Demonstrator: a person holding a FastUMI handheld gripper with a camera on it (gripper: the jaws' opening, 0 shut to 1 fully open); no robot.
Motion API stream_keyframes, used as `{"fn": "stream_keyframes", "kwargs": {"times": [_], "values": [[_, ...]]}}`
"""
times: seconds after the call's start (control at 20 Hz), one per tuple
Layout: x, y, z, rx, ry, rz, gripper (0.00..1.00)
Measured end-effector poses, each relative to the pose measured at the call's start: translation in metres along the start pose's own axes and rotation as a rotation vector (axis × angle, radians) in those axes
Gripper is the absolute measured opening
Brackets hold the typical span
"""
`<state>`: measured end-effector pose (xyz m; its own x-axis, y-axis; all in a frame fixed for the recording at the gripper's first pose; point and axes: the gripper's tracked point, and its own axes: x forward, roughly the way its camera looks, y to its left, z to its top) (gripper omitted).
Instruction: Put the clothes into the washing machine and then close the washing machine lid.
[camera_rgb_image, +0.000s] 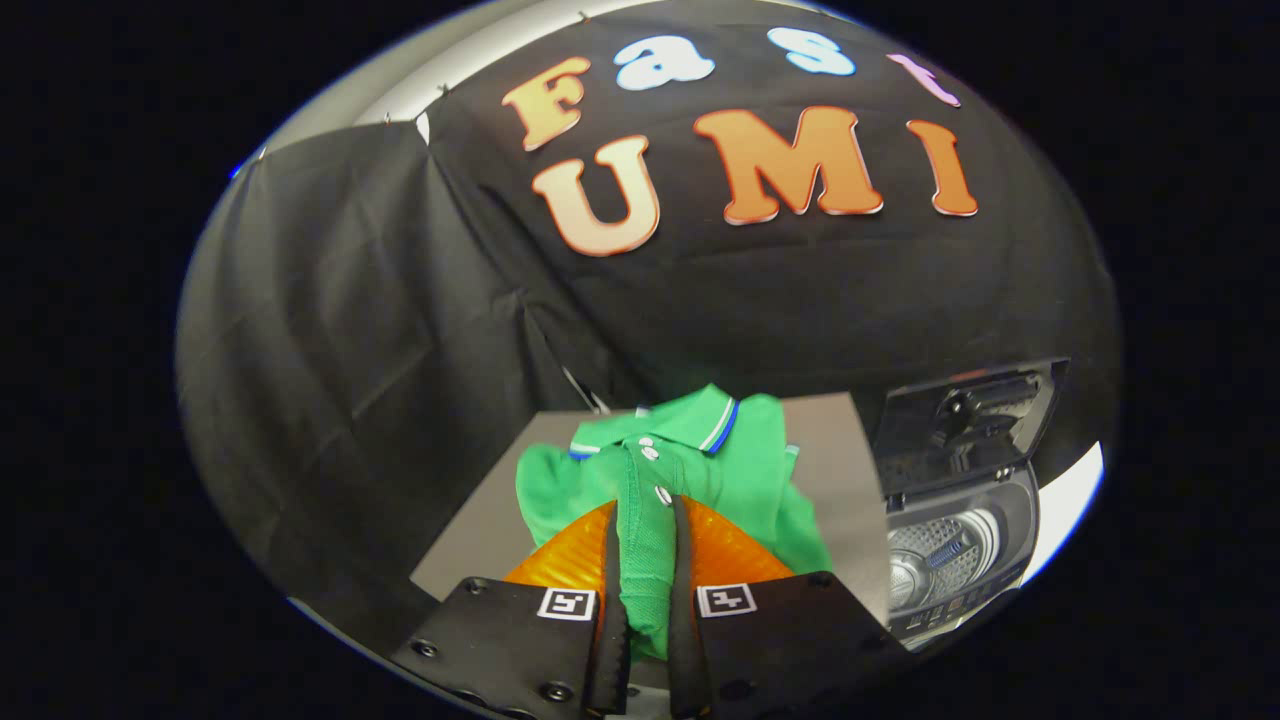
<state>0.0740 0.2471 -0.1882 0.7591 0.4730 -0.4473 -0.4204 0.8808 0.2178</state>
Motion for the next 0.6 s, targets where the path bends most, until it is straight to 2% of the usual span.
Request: {"fn": "stream_keyframes", "kwargs": {"times": [0.3, 0.6], "values": [[-0.058, -0.079, 0.100, 0.038, -0.166, -0.058, 0.23], [-0.098, -0.192, 0.141, 0.102, -0.244, -0.191, 0.23]]}}
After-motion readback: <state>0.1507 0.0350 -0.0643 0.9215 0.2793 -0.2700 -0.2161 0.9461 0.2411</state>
